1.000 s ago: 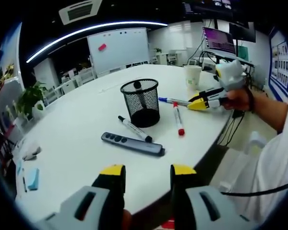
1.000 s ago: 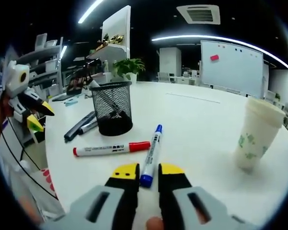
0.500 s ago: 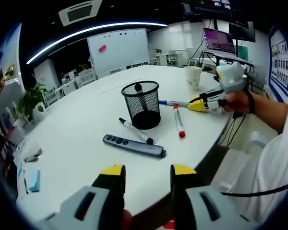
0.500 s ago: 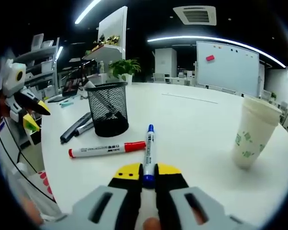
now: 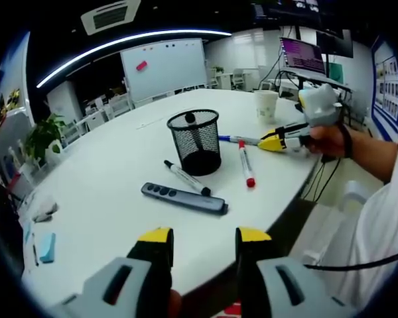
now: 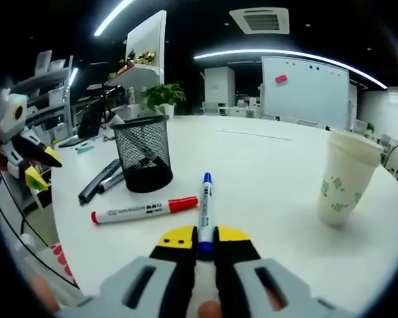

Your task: Place the scattered laser pointers and whiteboard markers into the pen holder and stack the scattered paper cups together

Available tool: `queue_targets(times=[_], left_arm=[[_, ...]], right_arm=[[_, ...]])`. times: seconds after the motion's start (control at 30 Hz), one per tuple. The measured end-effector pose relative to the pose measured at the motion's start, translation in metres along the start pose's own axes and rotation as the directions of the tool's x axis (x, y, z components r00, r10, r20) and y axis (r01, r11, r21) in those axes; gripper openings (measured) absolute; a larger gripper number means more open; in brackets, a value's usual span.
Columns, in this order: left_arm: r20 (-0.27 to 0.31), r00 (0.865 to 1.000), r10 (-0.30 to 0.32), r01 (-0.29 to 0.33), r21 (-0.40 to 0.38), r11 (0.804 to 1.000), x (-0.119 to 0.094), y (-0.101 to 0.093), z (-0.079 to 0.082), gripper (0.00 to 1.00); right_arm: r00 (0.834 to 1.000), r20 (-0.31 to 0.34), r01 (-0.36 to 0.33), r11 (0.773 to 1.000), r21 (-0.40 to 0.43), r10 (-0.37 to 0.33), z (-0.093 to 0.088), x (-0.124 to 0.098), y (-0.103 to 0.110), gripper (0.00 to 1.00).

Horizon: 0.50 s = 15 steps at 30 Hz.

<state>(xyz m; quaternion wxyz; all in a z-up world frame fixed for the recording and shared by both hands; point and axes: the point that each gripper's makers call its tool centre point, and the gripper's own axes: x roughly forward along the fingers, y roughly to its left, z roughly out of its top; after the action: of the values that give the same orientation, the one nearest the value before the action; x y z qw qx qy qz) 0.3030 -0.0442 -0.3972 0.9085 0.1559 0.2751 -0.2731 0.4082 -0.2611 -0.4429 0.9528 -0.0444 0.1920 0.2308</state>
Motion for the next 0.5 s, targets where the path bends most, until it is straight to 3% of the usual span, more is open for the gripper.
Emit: queue_targets(times=[0.5], left_arm=[[0.001,1.000,0.002,-0.002,-0.004,1.000,-0.0013,0.0003,-0.0018,0.38]], right_arm=[[0.999,0.019,0.028,0.999,-0.015,-0.028,0.0081,0.0004,-0.0032,0.10]])
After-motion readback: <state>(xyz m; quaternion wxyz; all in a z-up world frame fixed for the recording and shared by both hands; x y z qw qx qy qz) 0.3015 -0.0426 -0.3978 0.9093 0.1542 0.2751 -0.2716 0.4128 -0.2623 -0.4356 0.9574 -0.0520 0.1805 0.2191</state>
